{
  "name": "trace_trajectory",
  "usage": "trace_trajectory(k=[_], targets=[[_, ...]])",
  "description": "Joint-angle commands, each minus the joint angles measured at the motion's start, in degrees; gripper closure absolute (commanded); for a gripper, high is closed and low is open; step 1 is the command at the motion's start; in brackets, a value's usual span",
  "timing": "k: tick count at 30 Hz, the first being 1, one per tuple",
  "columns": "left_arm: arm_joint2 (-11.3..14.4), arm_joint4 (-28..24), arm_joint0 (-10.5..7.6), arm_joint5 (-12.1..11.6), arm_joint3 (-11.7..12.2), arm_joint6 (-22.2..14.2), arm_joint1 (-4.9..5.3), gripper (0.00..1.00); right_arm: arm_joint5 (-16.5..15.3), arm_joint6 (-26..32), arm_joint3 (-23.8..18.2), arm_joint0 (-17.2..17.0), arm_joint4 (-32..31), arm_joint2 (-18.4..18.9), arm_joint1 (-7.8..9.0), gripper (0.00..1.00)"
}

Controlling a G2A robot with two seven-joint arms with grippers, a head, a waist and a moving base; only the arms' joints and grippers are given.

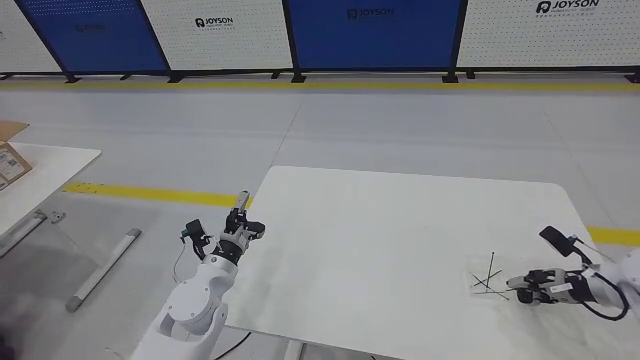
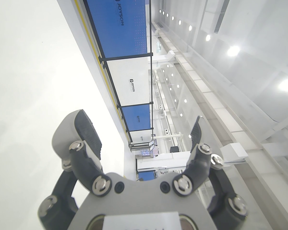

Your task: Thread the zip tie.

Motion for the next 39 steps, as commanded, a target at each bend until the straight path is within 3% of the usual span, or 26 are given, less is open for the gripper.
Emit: trace_trajectory(k=[1, 13, 24, 27, 30, 33, 39], targets=[[0.0, 0.0, 0.0, 0.0, 0.0, 0.0, 0.0, 0.0, 0.27, 0.08, 0.02, 0.21, -0.19, -0.27, -0.07, 0.79], [0.0, 0.0, 0.0, 0.0, 0.0, 0.0, 0.0, 0.0, 0.56, 0.06, -0.3, 0.44, -0.45, -0.11, 0.02, 1.0], [0.0, 0.0, 0.0, 0.0, 0.0, 0.0, 0.0, 0.0, -0.36, -0.8, -2.42, -1.99, 0.21, 3.04, 1.06, 1.0], [0.0, 0.0, 0.0, 0.0, 0.0, 0.0, 0.0, 0.0, -1.9, -2.74, -3.68, -4.01, 2.39, 5.78, 1.62, 1.0], [0.0, 0.0, 0.0, 0.0, 0.0, 0.0, 0.0, 0.0, -5.84, -4.8, -5.22, -7.39, 6.01, 9.69, 2.35, 1.0], [0.0, 0.0, 0.0, 0.0, 0.0, 0.0, 0.0, 0.0, -10.79, -2.26, -6.89, -11.1, 9.89, 12.83, 3.08, 1.0], [0.0, 0.0, 0.0, 0.0, 0.0, 0.0, 0.0, 0.0, -11.38, -0.64, -7.06, -11.5, 10.25, 13.06, 3.22, 1.0]])
